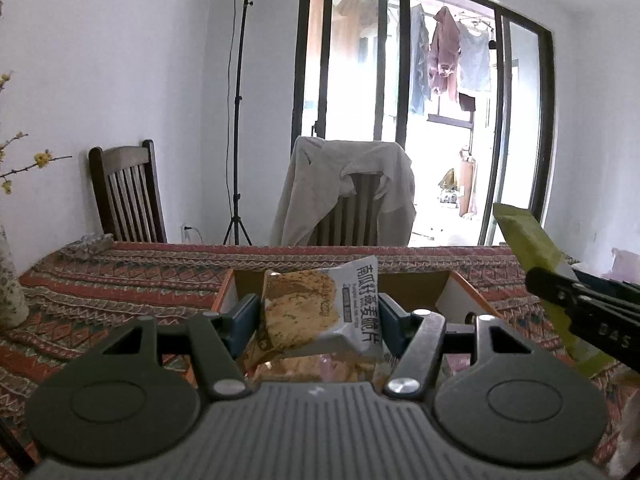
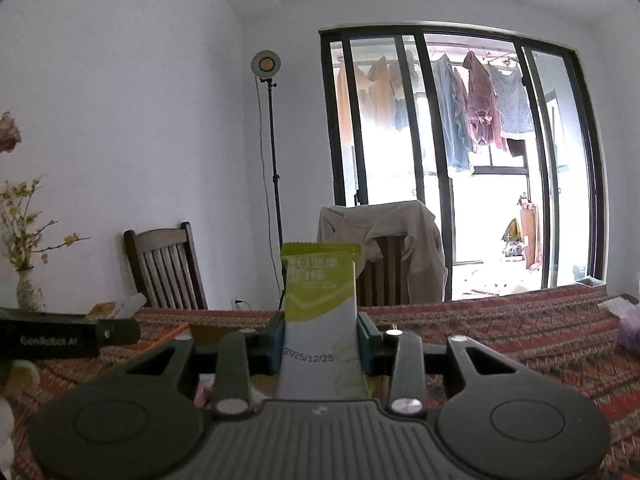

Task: Organize snacks
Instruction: 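Carry both packets over the box and open both tools to drop them, then move both tools back from the box to the snack pile, then grasp a pink 'Delicious food' packet with the right tool, then grasp a white wrapper with the left tool while the right tool holds the pink packet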

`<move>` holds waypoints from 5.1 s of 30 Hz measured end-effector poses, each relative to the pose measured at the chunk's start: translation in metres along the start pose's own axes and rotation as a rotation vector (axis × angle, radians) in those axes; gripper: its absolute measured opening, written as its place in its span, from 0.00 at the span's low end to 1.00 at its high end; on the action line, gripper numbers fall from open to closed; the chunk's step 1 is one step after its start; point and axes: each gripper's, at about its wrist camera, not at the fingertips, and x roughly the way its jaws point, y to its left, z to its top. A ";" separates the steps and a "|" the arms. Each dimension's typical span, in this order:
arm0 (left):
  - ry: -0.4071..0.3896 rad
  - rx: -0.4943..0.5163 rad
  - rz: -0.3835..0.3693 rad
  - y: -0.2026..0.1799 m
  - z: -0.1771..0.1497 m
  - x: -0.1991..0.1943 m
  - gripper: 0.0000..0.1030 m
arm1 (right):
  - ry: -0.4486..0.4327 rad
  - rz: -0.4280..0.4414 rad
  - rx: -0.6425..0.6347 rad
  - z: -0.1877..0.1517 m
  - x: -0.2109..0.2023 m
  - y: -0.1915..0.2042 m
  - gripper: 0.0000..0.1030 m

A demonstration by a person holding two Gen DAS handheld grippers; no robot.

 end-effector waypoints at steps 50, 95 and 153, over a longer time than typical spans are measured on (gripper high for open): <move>-0.092 -0.102 0.110 0.005 -0.026 0.065 1.00 | 0.077 -0.056 -0.005 -0.036 0.072 0.001 1.00; 0.142 -0.105 0.136 0.091 -0.113 -0.061 1.00 | 0.399 0.041 -0.061 -0.080 -0.038 0.000 1.00; 0.205 -0.101 0.165 0.092 -0.126 -0.045 1.00 | 0.231 -0.029 0.049 -0.085 -0.025 -0.016 0.59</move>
